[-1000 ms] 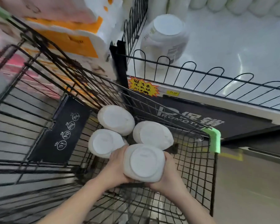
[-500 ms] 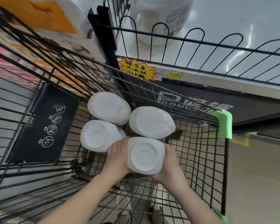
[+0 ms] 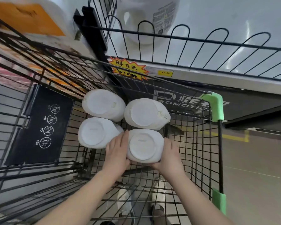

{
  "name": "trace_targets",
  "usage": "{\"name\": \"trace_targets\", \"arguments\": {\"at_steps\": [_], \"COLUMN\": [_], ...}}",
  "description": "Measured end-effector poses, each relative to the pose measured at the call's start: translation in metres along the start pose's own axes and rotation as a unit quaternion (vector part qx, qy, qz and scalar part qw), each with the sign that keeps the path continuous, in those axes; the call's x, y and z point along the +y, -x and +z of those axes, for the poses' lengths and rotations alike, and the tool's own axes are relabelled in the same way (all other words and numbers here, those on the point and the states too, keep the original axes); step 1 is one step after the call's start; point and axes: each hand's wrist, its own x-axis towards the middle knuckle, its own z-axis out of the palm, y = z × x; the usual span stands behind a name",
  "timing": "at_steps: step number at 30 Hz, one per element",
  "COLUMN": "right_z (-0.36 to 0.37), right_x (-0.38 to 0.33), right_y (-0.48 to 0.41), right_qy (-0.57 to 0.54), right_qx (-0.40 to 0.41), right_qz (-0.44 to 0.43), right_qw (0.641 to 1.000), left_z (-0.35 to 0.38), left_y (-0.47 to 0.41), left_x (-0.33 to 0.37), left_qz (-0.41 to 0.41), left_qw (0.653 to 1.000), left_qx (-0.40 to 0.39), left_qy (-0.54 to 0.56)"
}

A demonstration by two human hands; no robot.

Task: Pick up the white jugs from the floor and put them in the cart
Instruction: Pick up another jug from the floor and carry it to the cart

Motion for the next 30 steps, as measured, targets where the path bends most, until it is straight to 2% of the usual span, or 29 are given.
{"name": "trace_targets", "arguments": {"at_steps": [7,13,20,24,30], "right_z": [-0.005,-0.012,-0.048,-0.089,-0.194], "right_x": [-0.002,-0.006,-0.022,-0.037,-0.063], "right_y": [0.004,0.025,0.06,0.085,0.123], "right_qy": [0.0,-0.033,-0.146,-0.194,-0.262], "right_qx": [-0.049,-0.057,-0.045,-0.004,0.133], "right_qz": [0.068,0.07,0.081,0.081,0.009], "right_qw": [0.996,0.995,0.985,0.978,0.956], "left_z": [-0.011,-0.018,-0.049,-0.084,-0.169], "left_y": [0.003,0.015,0.038,0.052,0.074], "left_x": [0.007,0.008,0.031,0.062,0.145], "left_qz": [-0.021,-0.014,0.013,0.039,0.136], "left_qw": [0.999,0.999,0.999,0.998,0.981], "left_qx": [-0.013,-0.032,-0.034,-0.036,0.023], "left_qy": [-0.048,-0.011,0.033,0.041,0.135]}}
